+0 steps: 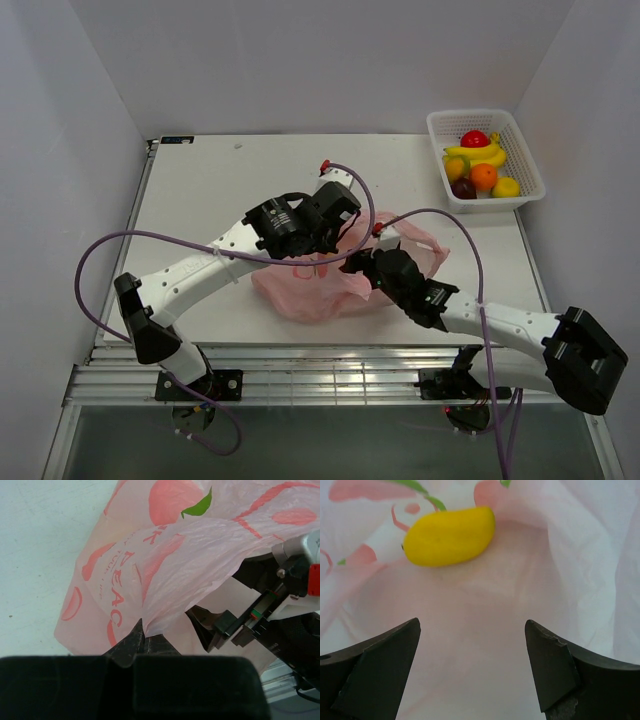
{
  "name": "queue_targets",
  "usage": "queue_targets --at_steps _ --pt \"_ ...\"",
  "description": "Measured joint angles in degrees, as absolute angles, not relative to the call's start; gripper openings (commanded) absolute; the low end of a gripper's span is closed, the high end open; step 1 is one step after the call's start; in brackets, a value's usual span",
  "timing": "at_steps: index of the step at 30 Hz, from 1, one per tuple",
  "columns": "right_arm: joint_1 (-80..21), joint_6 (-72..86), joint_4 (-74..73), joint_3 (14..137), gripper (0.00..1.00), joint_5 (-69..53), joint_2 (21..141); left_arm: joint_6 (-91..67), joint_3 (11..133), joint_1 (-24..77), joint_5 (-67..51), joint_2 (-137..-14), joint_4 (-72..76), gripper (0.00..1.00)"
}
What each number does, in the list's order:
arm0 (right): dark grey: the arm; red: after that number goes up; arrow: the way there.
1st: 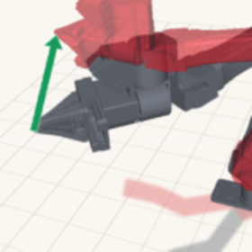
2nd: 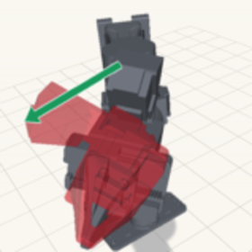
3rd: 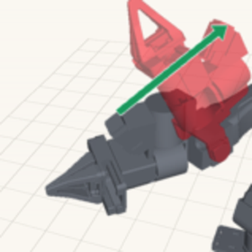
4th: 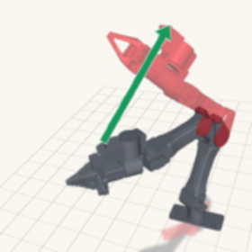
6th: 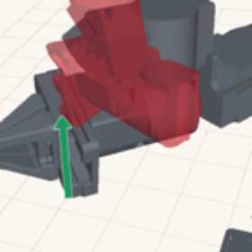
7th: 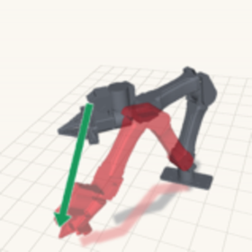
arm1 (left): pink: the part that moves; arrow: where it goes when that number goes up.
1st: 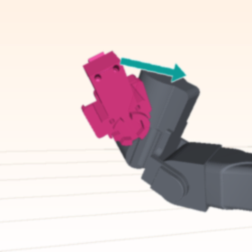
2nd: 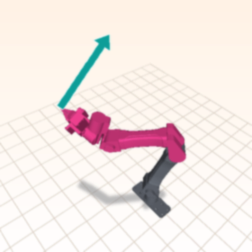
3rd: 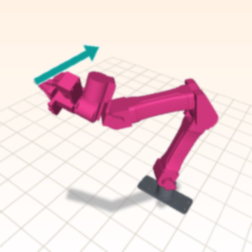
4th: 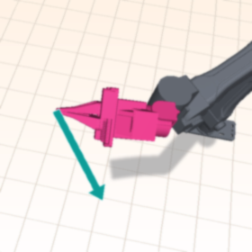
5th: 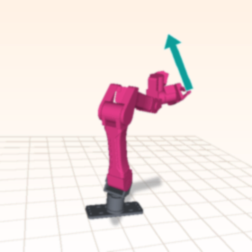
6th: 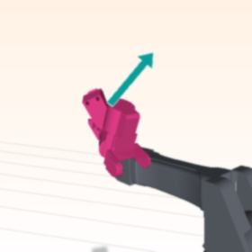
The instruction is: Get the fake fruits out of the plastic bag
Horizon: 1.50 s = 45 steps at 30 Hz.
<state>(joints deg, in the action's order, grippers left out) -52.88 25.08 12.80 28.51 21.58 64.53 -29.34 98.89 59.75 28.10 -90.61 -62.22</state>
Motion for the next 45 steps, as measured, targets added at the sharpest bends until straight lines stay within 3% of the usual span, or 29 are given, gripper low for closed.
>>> queue_targets --at_steps 22,25,27,30,31,34,39,45 --pt "-52.90 30.22 23.68 42.26 0.90 20.62 94.67 -29.85 96.60 59.75 23.18 -88.86 -57.25 0.00" --pt "-52.90 31.51 22.63 43.81 0.99 20.64 97.54 -29.87 96.03 59.75 22.98 -88.20 -56.45 0.00" --pt "-52.90 31.79 22.06 44.91 0.86 20.64 99.09 -29.91 95.85 59.75 22.90 -87.79 -56.03 0.00" --pt "-52.88 32.10 22.02 45.32 0.55 20.38 99.77 -30.15 94.70 59.75 22.87 -86.74 -55.02 0.00" --pt "-52.90 32.14 22.06 45.30 0.41 20.25 99.77 -30.30 94.17 59.75 22.87 -86.35 -54.81 0.00" --pt "-52.88 31.64 22.96 44.84 0.25 19.22 98.98 -30.96 92.58 59.75 23.00 -85.38 -54.35 0.00" --pt "-52.88 29.04 22.87 42.44 0.17 16.36 91.05 -32.75 89.62 59.75 23.62 -84.64 -53.67 0.00" --pt "-52.90 26.50 19.70 38.13 0.08 11.53 73.65 -35.29 86.26 59.77 25.80 -83.77 -53.08 0.00"
